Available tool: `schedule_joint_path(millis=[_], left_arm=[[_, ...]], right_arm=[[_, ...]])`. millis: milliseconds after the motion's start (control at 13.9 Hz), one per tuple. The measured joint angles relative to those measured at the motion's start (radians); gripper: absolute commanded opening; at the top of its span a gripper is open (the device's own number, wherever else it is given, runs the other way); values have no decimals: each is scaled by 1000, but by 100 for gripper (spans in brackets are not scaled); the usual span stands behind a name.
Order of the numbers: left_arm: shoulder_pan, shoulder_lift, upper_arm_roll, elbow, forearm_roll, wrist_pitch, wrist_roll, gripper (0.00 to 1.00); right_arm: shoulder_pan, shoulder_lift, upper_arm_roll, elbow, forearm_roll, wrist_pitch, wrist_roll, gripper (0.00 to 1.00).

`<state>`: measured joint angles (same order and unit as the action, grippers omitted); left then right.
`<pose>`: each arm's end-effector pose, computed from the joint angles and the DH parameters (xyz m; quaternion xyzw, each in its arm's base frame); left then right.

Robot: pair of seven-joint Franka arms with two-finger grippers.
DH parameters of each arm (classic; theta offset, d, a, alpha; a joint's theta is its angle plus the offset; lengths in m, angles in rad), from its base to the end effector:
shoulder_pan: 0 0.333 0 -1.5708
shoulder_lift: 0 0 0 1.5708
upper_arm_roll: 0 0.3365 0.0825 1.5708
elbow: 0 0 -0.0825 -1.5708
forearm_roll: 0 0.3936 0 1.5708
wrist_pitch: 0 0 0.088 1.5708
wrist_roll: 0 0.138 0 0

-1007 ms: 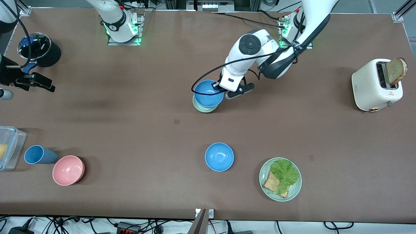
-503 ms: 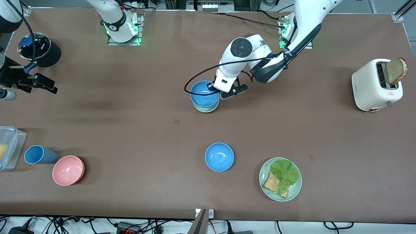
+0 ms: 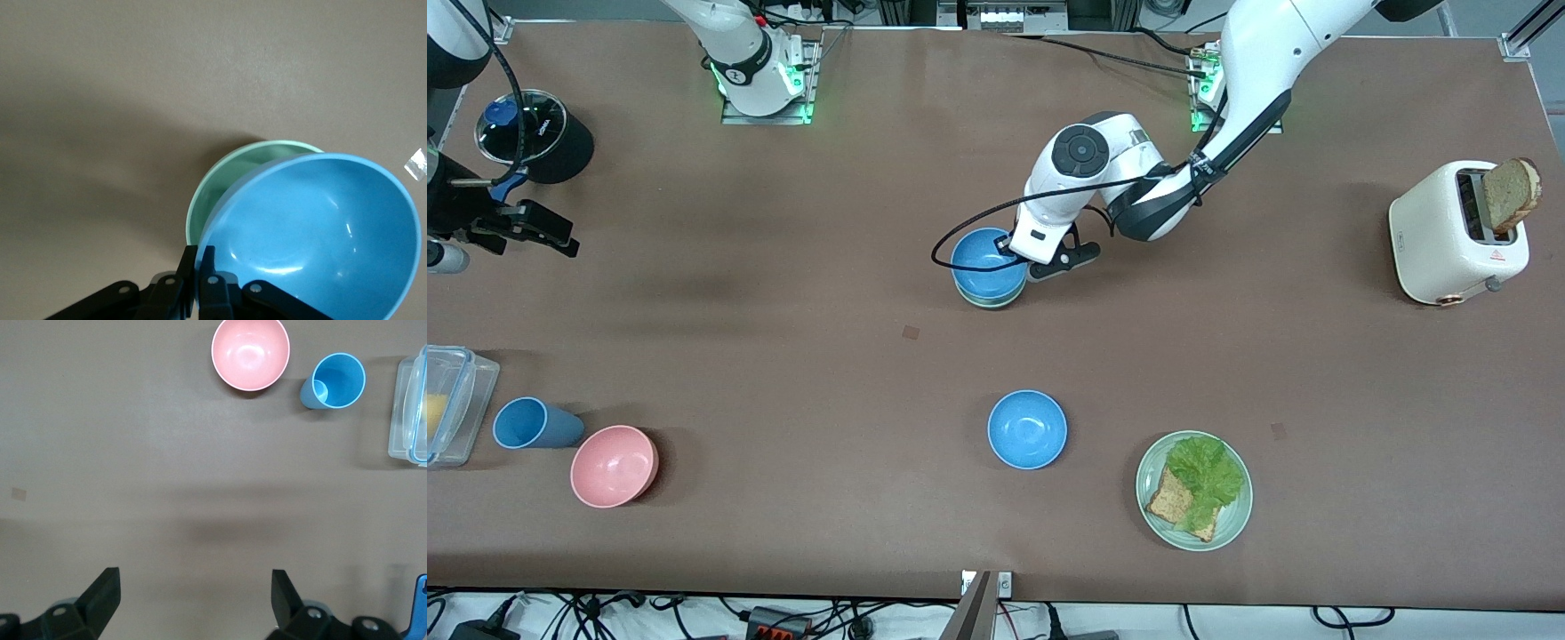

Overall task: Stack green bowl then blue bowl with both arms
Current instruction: 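Open the left gripper and draw it back from the stacked bowls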

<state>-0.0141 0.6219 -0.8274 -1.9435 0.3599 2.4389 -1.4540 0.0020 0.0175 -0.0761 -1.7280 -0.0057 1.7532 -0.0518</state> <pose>0.4524 -0.4596 0.2400 0.9673 0.2273 -0.0663 0.0908 0.5778 -0.0433 0.5435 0.9999 -0.0106 0.0036 0.0037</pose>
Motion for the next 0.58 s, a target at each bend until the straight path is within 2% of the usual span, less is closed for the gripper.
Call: schedule_joint_path(millis=[144,431,575], left_arm=[[2,1,3,8,0,0,-37,35],[35,1,0,32,0,-1,-64,45],[77,-1,-30,38,0,-1,-65,49]], right_arm=[[0,0,0,0,0,0,0,100],[1,0,2,0,0,-1,0,100],[2,0,3,0,0,-1,0,100]])
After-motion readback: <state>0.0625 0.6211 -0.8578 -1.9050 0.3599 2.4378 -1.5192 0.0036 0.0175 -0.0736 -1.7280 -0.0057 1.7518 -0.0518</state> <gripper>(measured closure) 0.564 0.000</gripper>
